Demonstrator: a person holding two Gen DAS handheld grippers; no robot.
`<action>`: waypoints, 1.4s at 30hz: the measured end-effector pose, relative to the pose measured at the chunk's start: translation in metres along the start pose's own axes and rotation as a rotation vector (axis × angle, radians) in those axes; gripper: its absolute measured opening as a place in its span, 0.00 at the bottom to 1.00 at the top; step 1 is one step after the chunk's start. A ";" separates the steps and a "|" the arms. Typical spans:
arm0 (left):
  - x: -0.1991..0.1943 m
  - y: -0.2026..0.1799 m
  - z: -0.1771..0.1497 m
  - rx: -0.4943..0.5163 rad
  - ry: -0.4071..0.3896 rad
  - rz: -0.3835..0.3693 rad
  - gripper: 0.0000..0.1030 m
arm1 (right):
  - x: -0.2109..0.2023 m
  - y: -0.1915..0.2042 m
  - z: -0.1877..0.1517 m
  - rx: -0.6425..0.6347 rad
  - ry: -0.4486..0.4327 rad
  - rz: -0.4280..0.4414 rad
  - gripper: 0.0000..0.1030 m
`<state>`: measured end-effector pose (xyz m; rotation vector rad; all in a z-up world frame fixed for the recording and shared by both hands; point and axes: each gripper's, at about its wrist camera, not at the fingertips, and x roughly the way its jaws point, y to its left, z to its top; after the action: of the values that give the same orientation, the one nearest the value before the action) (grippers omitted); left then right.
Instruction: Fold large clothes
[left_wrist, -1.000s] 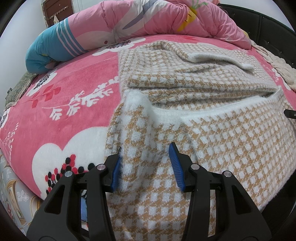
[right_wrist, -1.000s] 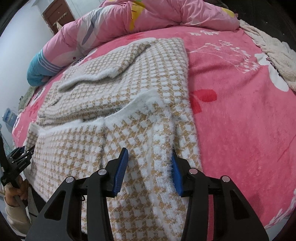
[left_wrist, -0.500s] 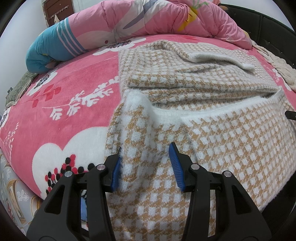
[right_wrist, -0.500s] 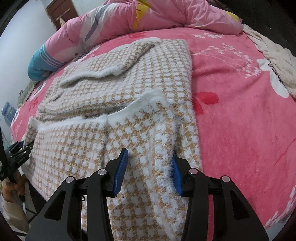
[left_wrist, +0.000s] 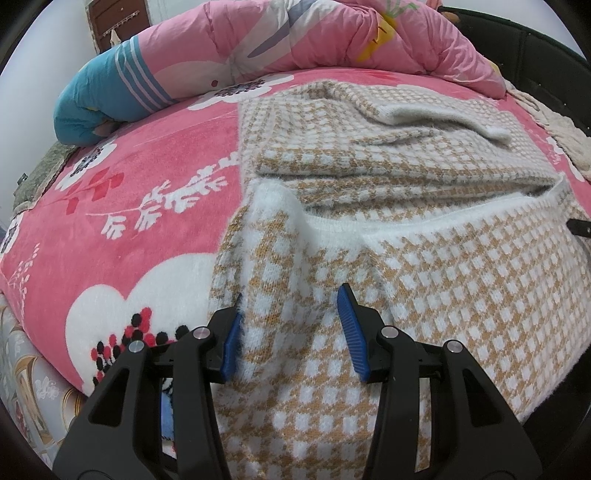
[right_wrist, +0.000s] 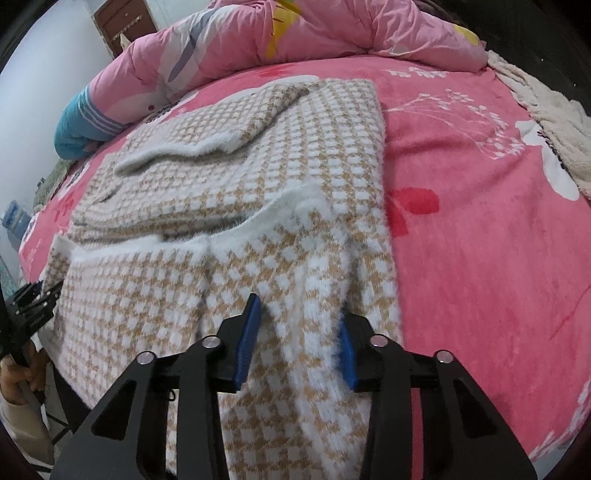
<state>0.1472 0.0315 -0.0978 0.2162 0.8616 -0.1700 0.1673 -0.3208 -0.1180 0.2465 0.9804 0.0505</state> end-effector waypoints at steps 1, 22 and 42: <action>0.000 0.000 0.000 -0.002 0.002 0.002 0.43 | -0.002 0.001 -0.002 -0.005 -0.002 -0.008 0.31; 0.000 -0.002 0.001 0.003 0.004 0.030 0.44 | -0.004 0.013 -0.002 -0.025 -0.007 -0.081 0.26; -0.001 0.001 0.000 0.013 0.006 0.046 0.44 | -0.005 0.023 -0.001 -0.036 -0.001 -0.116 0.26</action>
<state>0.1468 0.0330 -0.0970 0.2487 0.8605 -0.1319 0.1649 -0.2987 -0.1093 0.1565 0.9901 -0.0381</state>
